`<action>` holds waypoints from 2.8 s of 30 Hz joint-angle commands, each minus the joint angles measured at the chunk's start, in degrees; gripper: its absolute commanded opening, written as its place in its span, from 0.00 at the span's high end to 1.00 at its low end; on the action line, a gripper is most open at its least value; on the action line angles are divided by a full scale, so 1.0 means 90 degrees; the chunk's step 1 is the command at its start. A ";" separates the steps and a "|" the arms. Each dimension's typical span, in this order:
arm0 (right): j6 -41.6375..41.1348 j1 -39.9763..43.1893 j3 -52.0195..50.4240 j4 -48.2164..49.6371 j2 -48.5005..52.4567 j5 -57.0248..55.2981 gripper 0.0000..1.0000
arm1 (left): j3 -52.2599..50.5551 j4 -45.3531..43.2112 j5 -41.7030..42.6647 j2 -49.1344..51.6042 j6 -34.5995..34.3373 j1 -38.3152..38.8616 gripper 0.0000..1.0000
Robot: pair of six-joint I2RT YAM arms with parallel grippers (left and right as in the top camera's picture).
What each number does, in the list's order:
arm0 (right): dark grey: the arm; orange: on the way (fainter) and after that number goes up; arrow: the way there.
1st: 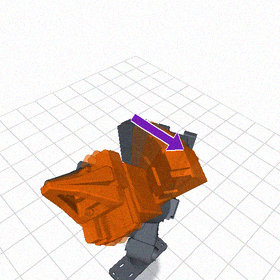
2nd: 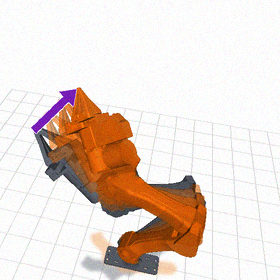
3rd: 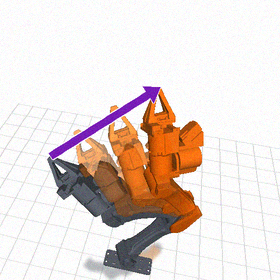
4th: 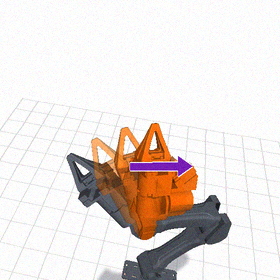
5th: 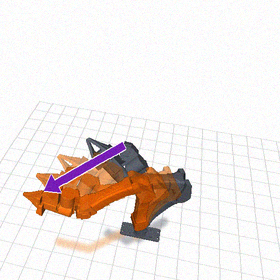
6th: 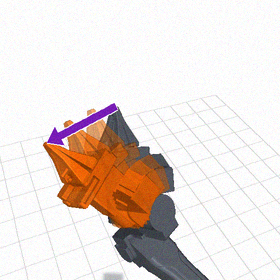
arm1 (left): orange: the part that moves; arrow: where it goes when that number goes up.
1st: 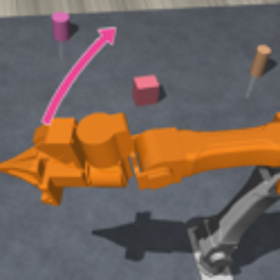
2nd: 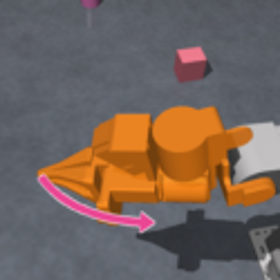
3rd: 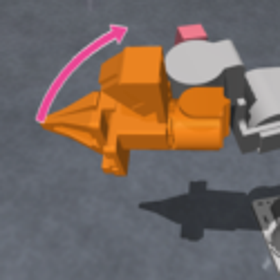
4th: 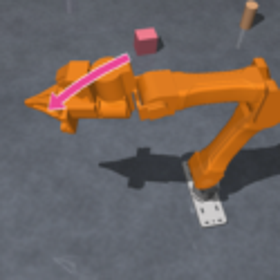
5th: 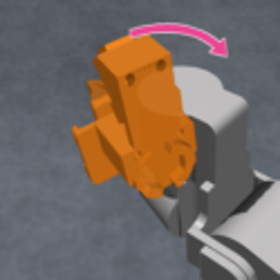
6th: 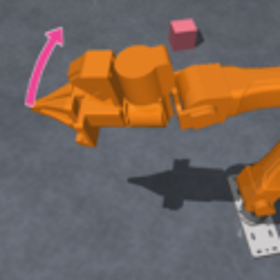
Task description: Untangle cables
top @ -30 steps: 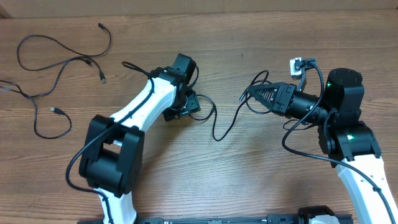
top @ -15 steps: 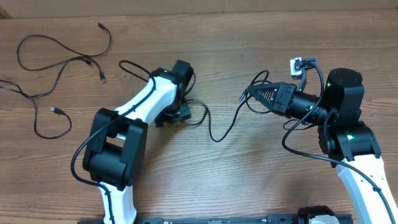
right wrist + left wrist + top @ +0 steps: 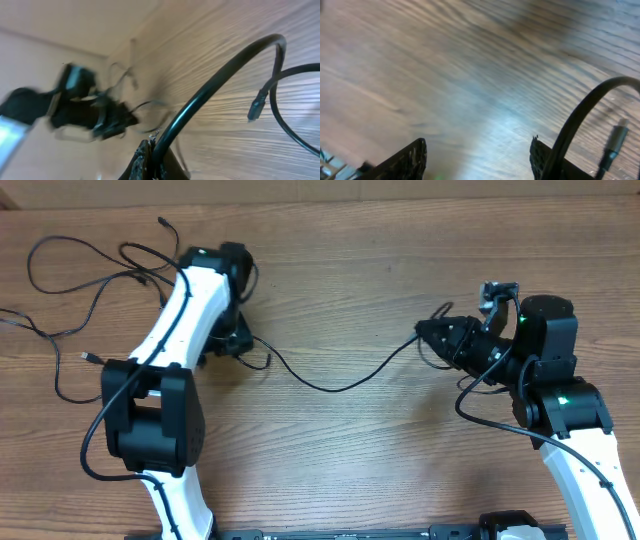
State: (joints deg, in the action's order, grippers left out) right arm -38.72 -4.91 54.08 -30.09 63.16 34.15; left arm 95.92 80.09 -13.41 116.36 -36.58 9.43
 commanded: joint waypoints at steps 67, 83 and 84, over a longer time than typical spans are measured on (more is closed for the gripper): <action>0.0097 0.0012 0.0039 -0.0022 0.0629 0.0216 0.96 | 0.1251 -0.0265 0.1103 0.1506 0.0211 0.1285 0.01; 0.0143 0.0012 0.0039 -0.0027 0.0629 0.0165 0.96 | 0.1251 0.0384 -0.1537 0.1668 0.0209 0.1071 0.30; 0.0143 0.0012 0.0039 -0.0032 0.0629 0.0107 0.96 | 0.1251 0.0527 -0.1690 0.1668 0.0206 0.1027 0.32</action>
State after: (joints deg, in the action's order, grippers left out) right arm -37.87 -4.91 54.08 -30.83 68.97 35.77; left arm 107.22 81.78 -19.81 130.85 -34.39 20.12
